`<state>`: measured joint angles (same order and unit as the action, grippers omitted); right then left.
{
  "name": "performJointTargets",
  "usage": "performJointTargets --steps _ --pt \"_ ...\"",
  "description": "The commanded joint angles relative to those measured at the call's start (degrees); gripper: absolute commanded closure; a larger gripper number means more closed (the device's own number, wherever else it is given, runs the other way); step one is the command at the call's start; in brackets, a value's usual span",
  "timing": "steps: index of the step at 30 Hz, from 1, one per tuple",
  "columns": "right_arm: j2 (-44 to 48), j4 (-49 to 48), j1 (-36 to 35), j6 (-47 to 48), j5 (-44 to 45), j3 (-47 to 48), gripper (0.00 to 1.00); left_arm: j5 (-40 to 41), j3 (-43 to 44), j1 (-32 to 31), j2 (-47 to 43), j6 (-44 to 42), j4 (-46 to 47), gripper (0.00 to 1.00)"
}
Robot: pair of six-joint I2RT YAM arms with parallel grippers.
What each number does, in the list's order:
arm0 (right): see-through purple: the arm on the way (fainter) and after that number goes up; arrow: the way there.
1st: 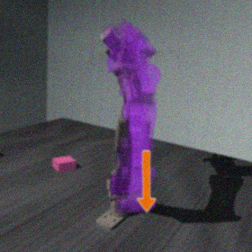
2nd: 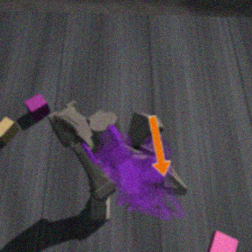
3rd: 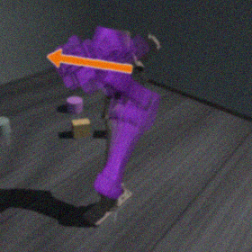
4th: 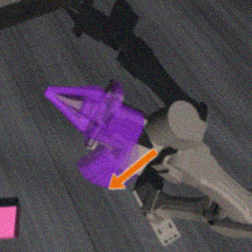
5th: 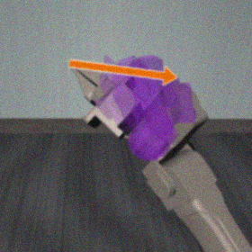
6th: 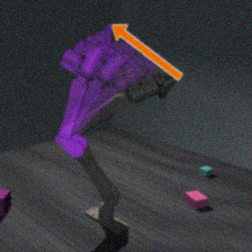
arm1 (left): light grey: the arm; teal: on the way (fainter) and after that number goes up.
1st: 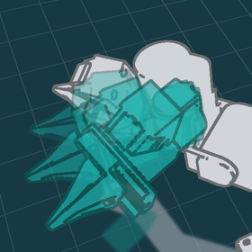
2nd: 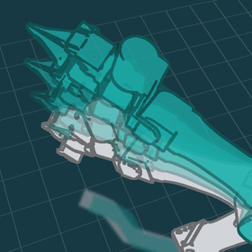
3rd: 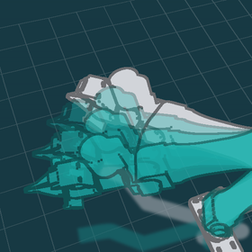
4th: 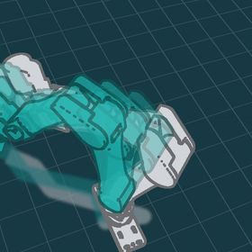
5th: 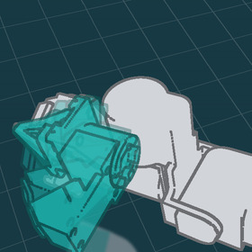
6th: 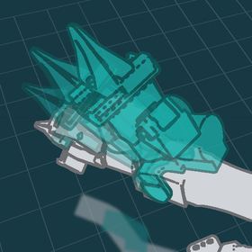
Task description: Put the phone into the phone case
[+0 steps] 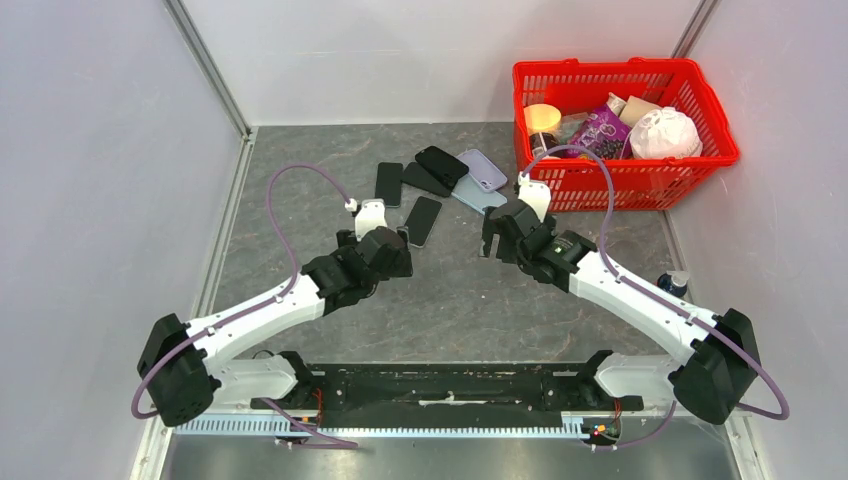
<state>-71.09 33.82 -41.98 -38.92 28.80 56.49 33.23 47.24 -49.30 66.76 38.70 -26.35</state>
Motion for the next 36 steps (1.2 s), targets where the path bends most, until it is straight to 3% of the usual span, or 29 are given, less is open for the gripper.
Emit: performJointTargets --steps 1,8,16,24,36 --pt "-0.20 -0.89 0.19 0.62 -0.37 2.74 0.01 3.91 2.06 -0.01 0.31 0.27 0.67 0.00" --pt "-0.29 0.75 0.15 1.41 -0.29 4.64 0.01 2.53 2.66 0.11 4.78 -8.47 8.63 0.00" --pt "0.38 2.98 0.15 2.98 -0.26 7.10 0.01 -4.33 16.79 4.88 27.52 -19.95 12.48 0.00" --pt "2.19 4.73 0.17 4.20 -1.08 7.93 0.01 -14.26 27.83 10.54 42.21 -24.84 13.45 0.00" --pt "3.22 5.46 0.32 6.55 -0.78 8.11 0.01 -21.50 35.12 14.04 51.76 -26.48 9.72 0.01"
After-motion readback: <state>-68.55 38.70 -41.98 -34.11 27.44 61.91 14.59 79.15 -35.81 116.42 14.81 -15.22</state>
